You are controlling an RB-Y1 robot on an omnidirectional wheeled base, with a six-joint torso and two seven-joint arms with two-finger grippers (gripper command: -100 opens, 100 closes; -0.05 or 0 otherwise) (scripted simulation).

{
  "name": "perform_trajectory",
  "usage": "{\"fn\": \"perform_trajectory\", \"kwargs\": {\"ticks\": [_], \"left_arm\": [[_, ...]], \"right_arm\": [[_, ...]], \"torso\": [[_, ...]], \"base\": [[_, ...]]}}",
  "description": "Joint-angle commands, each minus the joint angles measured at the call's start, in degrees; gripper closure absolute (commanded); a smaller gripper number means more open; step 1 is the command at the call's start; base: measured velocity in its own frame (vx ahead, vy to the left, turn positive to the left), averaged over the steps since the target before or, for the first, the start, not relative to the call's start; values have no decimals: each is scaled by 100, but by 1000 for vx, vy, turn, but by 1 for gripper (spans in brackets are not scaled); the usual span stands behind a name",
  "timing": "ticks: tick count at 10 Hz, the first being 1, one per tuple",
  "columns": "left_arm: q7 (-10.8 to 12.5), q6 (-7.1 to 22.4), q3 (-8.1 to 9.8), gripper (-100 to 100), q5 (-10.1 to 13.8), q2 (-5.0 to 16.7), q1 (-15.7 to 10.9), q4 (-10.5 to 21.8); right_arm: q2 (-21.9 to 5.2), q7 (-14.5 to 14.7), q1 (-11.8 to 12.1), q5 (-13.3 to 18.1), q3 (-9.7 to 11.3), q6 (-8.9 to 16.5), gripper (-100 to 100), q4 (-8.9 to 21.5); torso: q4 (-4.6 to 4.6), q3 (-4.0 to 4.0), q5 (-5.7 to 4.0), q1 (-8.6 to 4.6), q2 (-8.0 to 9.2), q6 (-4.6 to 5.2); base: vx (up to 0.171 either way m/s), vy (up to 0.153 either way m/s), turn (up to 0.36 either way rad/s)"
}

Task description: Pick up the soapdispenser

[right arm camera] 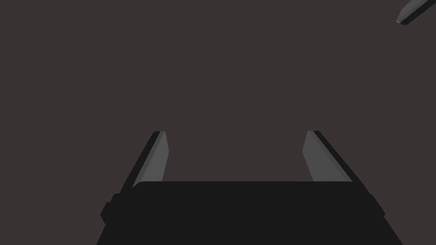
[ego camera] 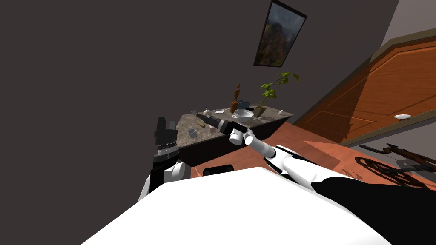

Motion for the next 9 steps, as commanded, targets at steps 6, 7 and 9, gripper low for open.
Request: {"fn": "perform_trajectory", "kwargs": {"ticks": [6, 7, 9], "left_arm": [[0, 0, 0, 0, 0, 0, 0, 0], [0, 0, 0, 0, 0, 0, 0, 0], [0, 0, 0, 0, 0, 0, 0, 0]], "right_arm": [[-533, 902, -1073, -610, 806, 662, -100, 232], [-533, 902, -1190, -610, 806, 662, -100, 232], [-731, 1212, -1470, -839, 1116, 929, -100, 313]], "torso": [[0, -1, 1, 5, -1, 0], [-1, -1, 1, 5, -2, 0], [-1, -2, 0, 4, -4, 1]], "base": [[-4, 9, -11], [0, 7, -1], [1, 15, -6]]}}
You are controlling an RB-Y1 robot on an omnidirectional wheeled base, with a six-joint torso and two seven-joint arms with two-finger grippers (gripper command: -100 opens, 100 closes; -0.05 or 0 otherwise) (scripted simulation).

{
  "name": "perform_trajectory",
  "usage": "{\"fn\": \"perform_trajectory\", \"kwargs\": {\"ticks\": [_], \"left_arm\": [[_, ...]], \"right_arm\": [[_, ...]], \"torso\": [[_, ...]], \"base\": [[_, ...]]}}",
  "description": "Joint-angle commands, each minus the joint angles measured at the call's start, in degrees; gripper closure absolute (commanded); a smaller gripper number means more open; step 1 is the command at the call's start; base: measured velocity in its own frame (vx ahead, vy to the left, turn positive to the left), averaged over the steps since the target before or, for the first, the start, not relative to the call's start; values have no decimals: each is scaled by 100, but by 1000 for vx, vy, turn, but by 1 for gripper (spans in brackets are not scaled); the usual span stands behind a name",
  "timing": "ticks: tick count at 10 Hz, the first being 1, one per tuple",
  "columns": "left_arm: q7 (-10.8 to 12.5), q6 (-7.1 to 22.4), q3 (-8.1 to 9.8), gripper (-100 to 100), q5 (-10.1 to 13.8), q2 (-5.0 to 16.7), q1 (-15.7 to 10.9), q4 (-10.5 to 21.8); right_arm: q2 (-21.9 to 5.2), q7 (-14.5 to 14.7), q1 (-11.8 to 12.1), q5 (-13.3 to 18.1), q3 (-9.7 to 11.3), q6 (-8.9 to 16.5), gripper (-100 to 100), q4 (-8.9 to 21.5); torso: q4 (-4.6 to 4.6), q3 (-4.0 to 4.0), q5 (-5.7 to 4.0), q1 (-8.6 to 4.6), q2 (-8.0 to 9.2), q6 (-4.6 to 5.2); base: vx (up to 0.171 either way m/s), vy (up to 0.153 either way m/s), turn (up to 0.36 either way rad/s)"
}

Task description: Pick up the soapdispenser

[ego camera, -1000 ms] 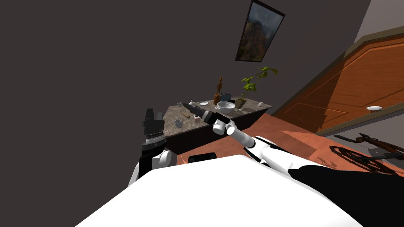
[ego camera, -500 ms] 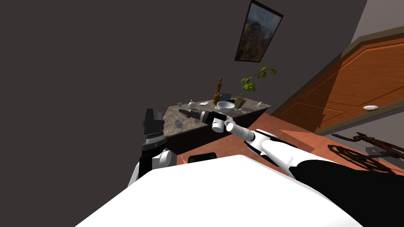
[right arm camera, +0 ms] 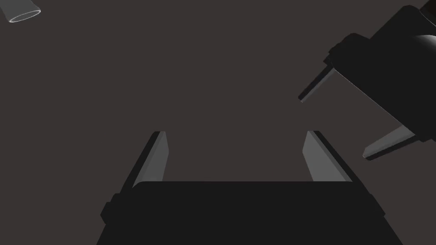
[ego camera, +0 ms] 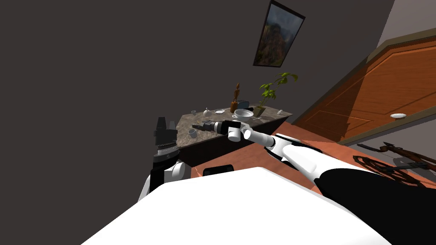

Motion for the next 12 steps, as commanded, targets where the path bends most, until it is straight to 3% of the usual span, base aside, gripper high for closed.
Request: {"fn": "perform_trajectory", "kwargs": {"ticks": [1, 2, 4, 5, 6, 7, 8, 9, 11, 12], "left_arm": [[0, 0, 0, 0, 0, 0, 0, 0], [0, 0, 0, 0, 0, 0, 0, 0], [0, 0, 0, 0, 0, 0, 0, 0], [0, 0, 0, 0, 0, 0, 0, 0], [0, 0, 0, 0, 0, 0, 0, 0], [0, 0, 0, 0, 0, 0, 0, 0], [0, 0, 0, 0, 0, 0, 0, 0], [0, 0, 0, 0, 0, 0, 0, 0], [0, 0, 0, 0, 0, 0, 0, 0], [0, 0, 0, 0, 0, 0, 0, 0]], "right_arm": [[-41, 59, -245, -76, 70, 33, -100, 58], [-237, 329, -429, -298, 325, 301, -100, 136], [-237, 362, -632, -298, 382, 301, -100, 136], [-431, 637, -880, -514, 654, 569, -100, 212], [-431, 657, -1013, -514, 698, 569, -100, 212], [-624, 900, -1224, -723, 941, 788, -100, 284], [-624, 942, -1372, -723, 1016, 835, -100, 284], [-815, 1171, -1543, -926, 1236, 1047, -100, 350], [-815, 1218, -1753, -926, 1337, 1101, -100, 350], [-1005, 1485, -1981, -1120, 1599, 1364, -100, 411]], "torso": [[0, 0, 0, 0, 0, 0], [0, 0, 0, -1, 0, 0], [0, -1, 0, 1, -1, 0], [0, 0, 0, -1, 0, 0], [-1, -1, 0, 3, -2, 0], [-1, -1, 1, 3, -2, 1], [-2, -3, 1, 6, -4, 1], [-1, -3, 1, 7, -4, 0], [-2, -3, 2, 7, -5, 0], [-1, -2, 0, 2, -3, 1]], "base": [[-1, 8, 0], [6, 20, 3], [1, 15, -2], [5, 23, 10], [7, 25, 2], [15, 36, 15], [12, 34, 4], [15, 42, 24], [10, 24, 3], [18, 30, 33]]}}
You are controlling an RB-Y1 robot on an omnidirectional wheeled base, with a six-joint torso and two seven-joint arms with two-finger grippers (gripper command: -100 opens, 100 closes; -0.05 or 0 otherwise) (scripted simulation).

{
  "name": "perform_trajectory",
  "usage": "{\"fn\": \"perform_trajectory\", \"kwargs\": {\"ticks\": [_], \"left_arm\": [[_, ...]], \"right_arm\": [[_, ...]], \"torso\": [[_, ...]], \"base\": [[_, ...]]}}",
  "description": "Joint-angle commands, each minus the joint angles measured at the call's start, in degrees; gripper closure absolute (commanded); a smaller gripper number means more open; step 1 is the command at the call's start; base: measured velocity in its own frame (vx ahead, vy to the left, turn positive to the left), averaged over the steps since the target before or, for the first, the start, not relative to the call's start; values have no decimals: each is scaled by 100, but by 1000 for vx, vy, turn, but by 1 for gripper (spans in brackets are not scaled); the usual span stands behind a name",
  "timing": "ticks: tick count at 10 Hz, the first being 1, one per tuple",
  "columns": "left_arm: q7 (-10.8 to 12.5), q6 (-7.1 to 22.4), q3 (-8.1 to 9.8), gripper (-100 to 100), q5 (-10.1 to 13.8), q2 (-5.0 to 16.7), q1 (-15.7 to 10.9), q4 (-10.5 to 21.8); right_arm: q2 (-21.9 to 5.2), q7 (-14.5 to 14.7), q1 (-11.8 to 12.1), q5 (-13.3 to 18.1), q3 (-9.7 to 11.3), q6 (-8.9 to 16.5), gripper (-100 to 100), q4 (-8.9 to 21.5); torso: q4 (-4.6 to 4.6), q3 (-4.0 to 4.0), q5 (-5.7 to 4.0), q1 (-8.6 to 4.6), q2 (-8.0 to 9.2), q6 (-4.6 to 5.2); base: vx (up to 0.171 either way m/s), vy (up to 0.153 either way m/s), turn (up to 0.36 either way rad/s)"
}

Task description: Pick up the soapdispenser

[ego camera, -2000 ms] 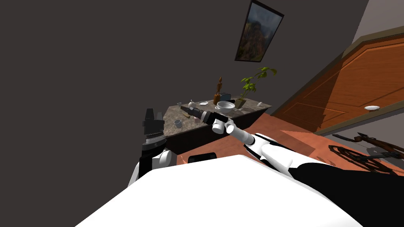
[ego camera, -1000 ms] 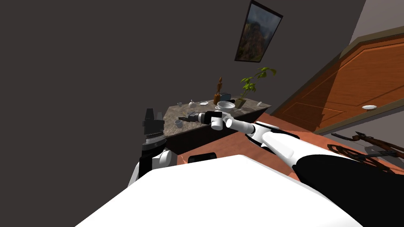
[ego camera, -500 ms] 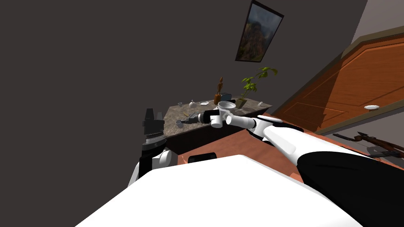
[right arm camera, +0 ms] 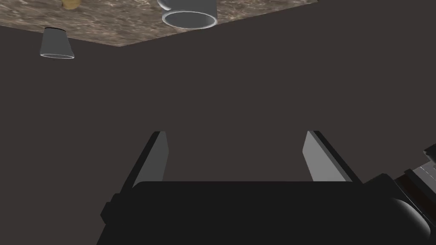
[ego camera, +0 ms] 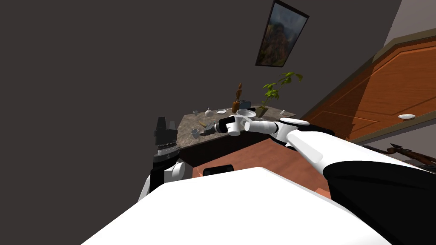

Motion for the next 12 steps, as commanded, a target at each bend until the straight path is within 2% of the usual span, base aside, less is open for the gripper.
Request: {"fn": "perform_trajectory", "kwargs": {"ticks": [1, 2, 3, 4, 5, 6, 7, 8, 9, 10, 11, 12], "left_arm": [[0, 0, 0, 0, 0, 0, 0, 0], [0, 0, 0, 0, 0, 0, 0, 0], [0, 0, 0, 0, 0, 0, 0, 0], [0, 0, 0, 0, 0, 0, 0, 0], [0, 0, 0, 0, 0, 0, 0, 0], [0, 0, 0, 0, 0, 0, 0, 0], [0, 0, 0, 0, 0, 0, 0, 0], [0, 0, 0, 0, 0, 0, 0, 0], [0, 0, 0, 0, 0, 0, 0, 0], [0, 0, 0, 0, 0, 0, 0, 0], [0, 0, 0, 0, 0, 0, 0, 0], [0, 0, 0, 0, 0, 0, 0, 0]], "right_arm": [[-143, 190, -262, -166, 205, 107, -100, 39], [-331, 391, -461, -352, 413, 366, -100, 95], [-331, 445, -613, -352, 524, 366, -100, 95], [-517, 618, -785, -528, 698, 620, -100, 146], [-517, 689, -922, -528, 837, 620, -100, 146], [-700, 865, -1102, -694, 1025, 866, -100, 192], [-700, 921, -1285, -694, 1142, 866, -100, 192], [-879, 1139, -1503, -850, 1341, 1092, -100, 233], [-879, 1139, -1604, -850, 1438, 1104, -100, 233], [-1053, 1343, -1819, -995, 1645, 1324, -100, 270], [-1053, 1343, -1907, -995, 1724, 1333, -100, 270], [-1217, 1533, -2131, -1129, 1936, 1551, -100, 302]], "torso": [[0, 0, 0, 0, 0, 0], [0, -1, 1, 2, -2, 1], [-1, -2, 2, 7, -4, 1], [-1, -2, 1, 5, -3, 0], [-1, -2, 2, 8, -4, 0], [-1, -2, 2, 6, -3, 0], [-1, -3, 2, 7, -5, 0], [-1, -2, 1, 6, -4, 1], [-1, -3, 2, 8, -5, 1], [-2, -3, 2, 8, -5, 0], [-1, -2, 3, 11, -4, 0], [-1, -2, 2, 7, -3, 1]], "base": [[25, 38, 13], [30, 56, 37], [24, 43, 9], [27, 52, 41], [24, 45, 18], [31, 52, 51], [27, 46, 16], [35, 57, 46], [31, 51, 16], [27, 59, 59], [28, 48, 23], [45, 63, 52]]}}
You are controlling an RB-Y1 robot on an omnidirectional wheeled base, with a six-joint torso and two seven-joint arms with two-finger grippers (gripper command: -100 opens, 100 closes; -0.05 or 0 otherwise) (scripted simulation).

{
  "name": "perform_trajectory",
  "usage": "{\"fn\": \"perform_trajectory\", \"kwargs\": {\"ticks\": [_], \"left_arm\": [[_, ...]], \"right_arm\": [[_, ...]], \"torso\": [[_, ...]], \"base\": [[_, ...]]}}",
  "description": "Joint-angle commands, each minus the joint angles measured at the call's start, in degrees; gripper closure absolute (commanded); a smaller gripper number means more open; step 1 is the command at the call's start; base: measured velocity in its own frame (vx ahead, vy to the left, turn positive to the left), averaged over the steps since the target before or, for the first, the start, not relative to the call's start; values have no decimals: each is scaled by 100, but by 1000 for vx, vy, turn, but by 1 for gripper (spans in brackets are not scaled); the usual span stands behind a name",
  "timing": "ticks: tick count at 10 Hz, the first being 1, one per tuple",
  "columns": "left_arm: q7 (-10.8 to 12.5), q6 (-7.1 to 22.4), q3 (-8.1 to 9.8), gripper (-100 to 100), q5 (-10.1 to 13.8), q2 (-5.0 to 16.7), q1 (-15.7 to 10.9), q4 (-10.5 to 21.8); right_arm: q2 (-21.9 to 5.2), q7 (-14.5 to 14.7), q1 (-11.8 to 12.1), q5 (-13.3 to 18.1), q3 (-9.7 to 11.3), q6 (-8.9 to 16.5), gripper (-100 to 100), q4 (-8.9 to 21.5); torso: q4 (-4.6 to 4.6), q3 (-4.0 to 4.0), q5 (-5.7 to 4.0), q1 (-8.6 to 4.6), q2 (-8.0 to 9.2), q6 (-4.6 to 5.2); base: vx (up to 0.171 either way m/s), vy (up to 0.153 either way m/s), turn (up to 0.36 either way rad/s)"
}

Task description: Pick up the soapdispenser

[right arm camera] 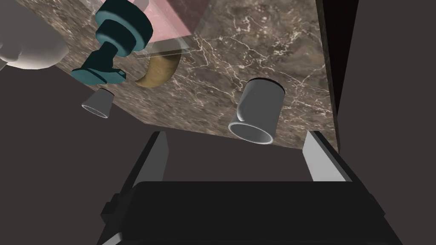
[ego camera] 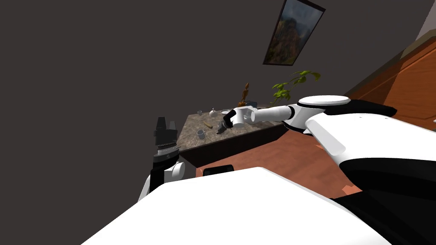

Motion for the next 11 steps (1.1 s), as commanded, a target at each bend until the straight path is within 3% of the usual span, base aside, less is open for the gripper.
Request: {"fn": "perform_trajectory", "kwargs": {"ticks": [1, 2, 3, 5, 6, 9, 11], "left_arm": [[0, 0, 0, 0, 0, 0, 0, 0], [0, 0, 0, 0, 0, 0, 0, 0], [0, 0, 0, 0, 0, 0, 0, 0], [0, 0, 0, 0, 0, 0, 0, 0], [0, 0, 0, 0, 0, 0, 0, 0], [0, 0, 0, 0, 0, 0, 0, 0], [0, 0, 0, 0, 0, 0, 0, 0]], "right_arm": [[-76, 72, -187, -34, 177, 146, -100, -21], [-229, 245, -392, -156, 408, 353, -100, 8], [-229, 245, -451, -156, 442, 353, -100, 8], [-486, 541, -825, -366, 853, 706, -100, 58], [-486, 541, -901, -366, 932, 725, -100, 58], [-749, 856, -1394, -590, 1495, 1153, -100, 117], [-850, 979, -1600, -673, 1747, 1327, -100, 146]], "torso": [[0, 0, 0, 0, 0, 0], [0, 1, 0, -2, 3, 0], [0, 0, 0, 1, 1, -1], [0, 1, 0, 1, 3, -1], [-1, -2, 2, 8, -3, -1], [-1, -1, 1, 6, -1, -1], [-4, -8, 1, 6, -13, 0]], "base": [[31, 54, 20], [37, 62, 53], [33, 50, 28], [48, 73, 68], [49, 64, 22], [53, 69, 72], [81, 67, 46]]}}
